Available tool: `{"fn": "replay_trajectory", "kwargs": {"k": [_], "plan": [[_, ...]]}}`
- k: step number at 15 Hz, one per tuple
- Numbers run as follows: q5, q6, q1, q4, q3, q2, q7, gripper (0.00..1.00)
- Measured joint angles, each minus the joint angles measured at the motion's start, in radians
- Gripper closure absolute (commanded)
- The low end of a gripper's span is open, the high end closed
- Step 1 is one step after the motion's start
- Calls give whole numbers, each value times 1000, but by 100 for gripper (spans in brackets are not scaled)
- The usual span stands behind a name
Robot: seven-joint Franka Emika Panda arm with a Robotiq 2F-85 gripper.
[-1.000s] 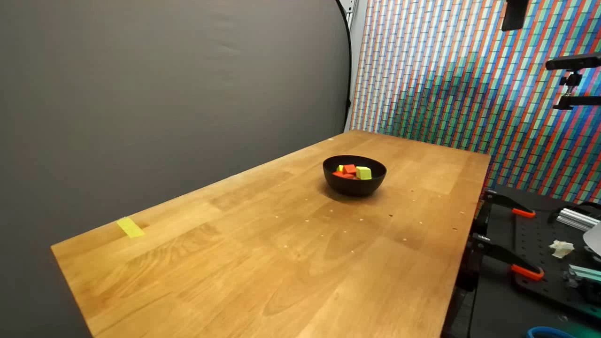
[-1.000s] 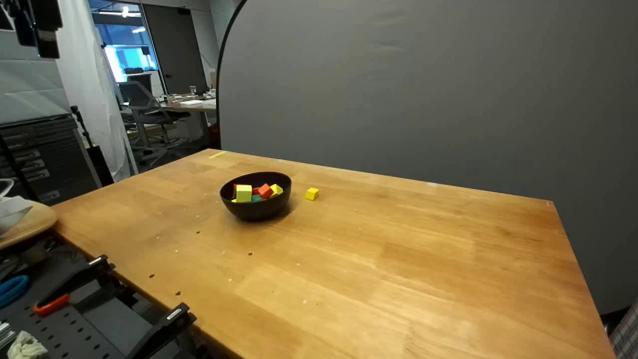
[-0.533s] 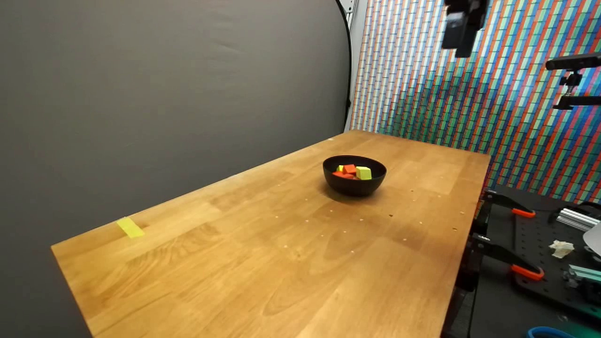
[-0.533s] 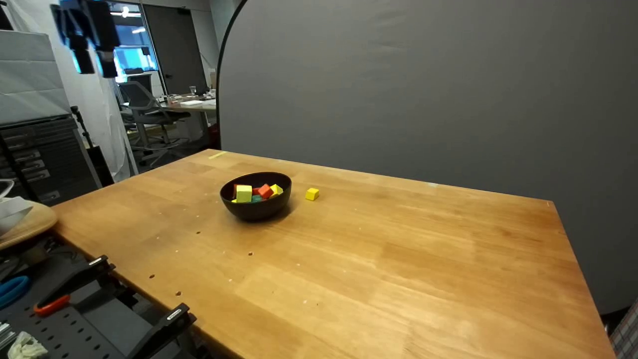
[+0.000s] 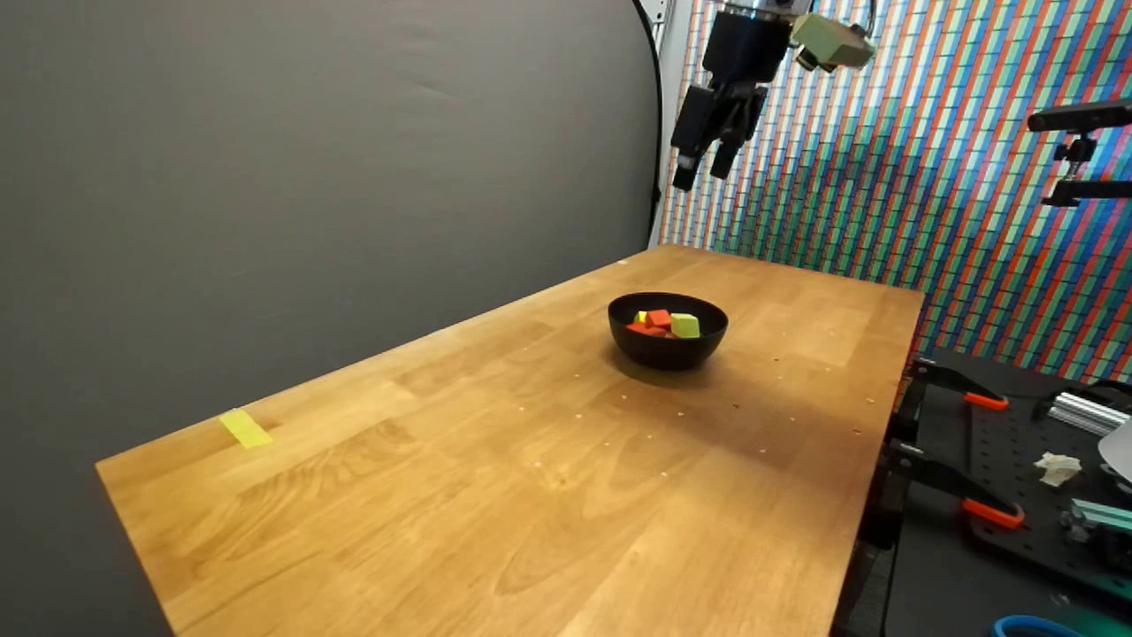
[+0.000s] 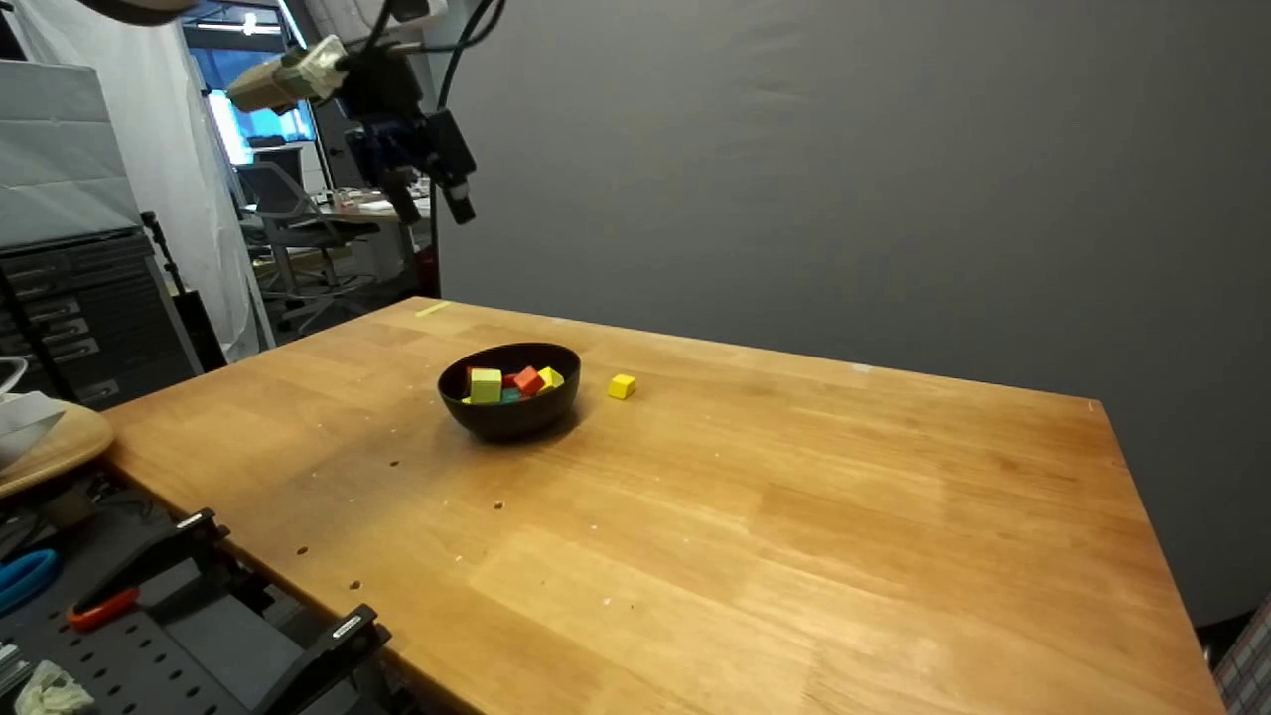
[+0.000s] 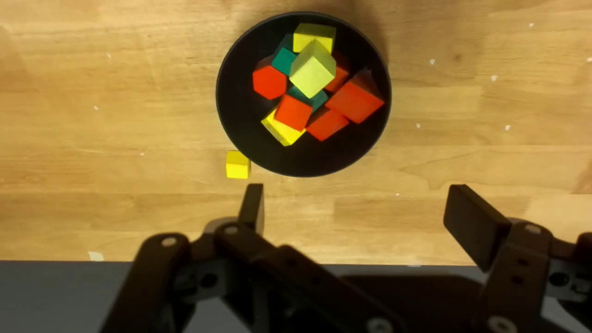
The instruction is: Remove the cubes from the bowl
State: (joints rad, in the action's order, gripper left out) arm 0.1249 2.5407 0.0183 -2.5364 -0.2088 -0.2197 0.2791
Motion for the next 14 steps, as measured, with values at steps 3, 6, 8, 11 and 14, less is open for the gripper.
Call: {"fn": "replay_trajectory", "kwargs": {"k": [3,6,8,11,14], "plan": [[4,1,9,49,13,75,7,0],[5,4,2,51,18,79,10,0],[21,20,2,49,28,102,12,0],[39,26,1,62,57,203,12,0],[39,30,-3,104,89,334,6,8]]}}
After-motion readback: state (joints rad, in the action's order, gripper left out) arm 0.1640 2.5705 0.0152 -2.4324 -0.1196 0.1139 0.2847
